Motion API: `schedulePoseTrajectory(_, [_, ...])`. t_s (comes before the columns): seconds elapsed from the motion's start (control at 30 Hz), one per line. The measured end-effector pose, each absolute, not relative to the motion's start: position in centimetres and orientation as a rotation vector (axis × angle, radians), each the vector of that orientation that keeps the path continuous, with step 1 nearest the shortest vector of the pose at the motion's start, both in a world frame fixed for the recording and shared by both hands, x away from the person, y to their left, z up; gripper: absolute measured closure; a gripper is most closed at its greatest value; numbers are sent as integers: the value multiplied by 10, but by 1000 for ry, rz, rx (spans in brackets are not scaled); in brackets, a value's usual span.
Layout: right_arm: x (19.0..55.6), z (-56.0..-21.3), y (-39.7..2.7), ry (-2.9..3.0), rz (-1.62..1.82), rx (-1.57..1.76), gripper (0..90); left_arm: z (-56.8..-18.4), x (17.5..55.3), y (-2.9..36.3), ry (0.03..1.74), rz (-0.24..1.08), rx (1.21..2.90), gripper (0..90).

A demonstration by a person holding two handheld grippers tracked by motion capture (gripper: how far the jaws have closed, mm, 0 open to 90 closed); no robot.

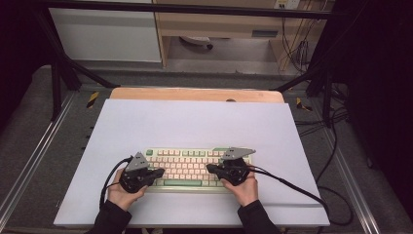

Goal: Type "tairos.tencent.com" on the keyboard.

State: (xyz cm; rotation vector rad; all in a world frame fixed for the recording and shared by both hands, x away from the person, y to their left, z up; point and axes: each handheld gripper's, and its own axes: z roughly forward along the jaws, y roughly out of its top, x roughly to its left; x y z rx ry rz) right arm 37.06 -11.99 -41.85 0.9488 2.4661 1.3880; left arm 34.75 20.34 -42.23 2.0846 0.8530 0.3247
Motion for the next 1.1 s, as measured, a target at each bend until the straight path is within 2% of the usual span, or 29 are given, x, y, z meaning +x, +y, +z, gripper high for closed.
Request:
schedulePoseTrajectory(0.53, [386, -423, -94, 2487, 1316, 962, 900, -421, 347, 213, 871, 332, 2067, 896])
schedulePoseTrajectory(1.1, [394, -434, -90, 2497, 1254, 991, 900, -421, 347, 215, 872, 335, 2066, 897])
